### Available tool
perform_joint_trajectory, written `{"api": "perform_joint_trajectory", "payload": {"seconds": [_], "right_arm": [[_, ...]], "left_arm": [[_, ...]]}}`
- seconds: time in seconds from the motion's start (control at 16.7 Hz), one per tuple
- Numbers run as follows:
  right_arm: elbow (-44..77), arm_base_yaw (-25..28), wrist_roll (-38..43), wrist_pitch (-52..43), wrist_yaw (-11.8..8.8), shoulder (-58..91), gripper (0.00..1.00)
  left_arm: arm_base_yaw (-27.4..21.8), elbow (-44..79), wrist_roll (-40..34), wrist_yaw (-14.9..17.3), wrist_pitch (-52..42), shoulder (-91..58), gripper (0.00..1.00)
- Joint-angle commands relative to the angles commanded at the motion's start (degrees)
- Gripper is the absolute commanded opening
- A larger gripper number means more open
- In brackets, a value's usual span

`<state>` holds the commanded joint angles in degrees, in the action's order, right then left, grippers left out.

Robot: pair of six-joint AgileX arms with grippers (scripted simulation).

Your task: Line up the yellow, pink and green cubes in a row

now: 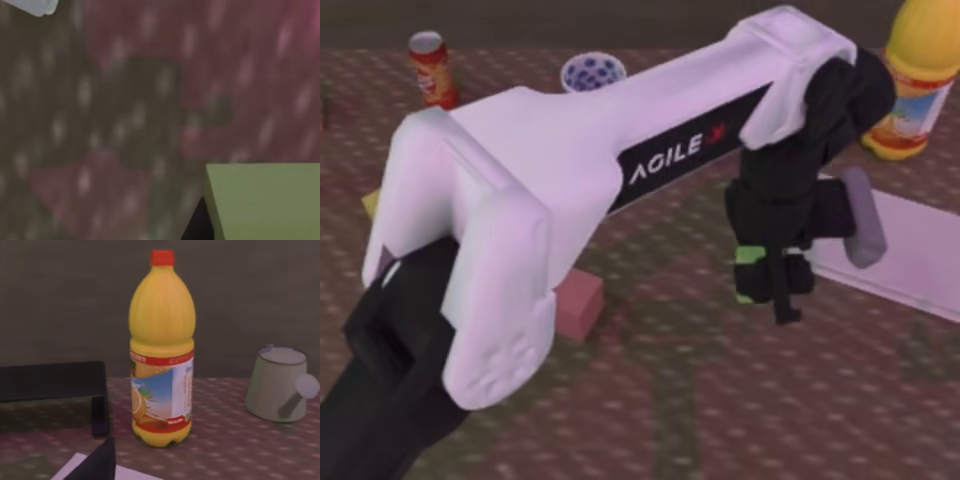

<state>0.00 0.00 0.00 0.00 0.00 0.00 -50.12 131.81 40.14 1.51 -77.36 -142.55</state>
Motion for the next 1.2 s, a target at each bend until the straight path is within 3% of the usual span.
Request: {"api": "perform_joint_trajectory", "payload": {"seconds": [0.36,0.66,1.2], "right_arm": [[0.0,0.0,0.0,0.0,0.0,0.0,1.0],[0.0,0.0,0.0,0.0,0.0,0.0,1.0],[0.0,0.0,0.0,0.0,0.0,0.0,1.0]], "left_arm": [[-0.25,-10.2,0.13,0.07,11.42,-1.5,0.0],[-0.29,-10.89,0.16,0.06,12.11,-1.64,0.0],[-0.29,-10.89,0.16,0.06,12.11,-1.64,0.68]]}}
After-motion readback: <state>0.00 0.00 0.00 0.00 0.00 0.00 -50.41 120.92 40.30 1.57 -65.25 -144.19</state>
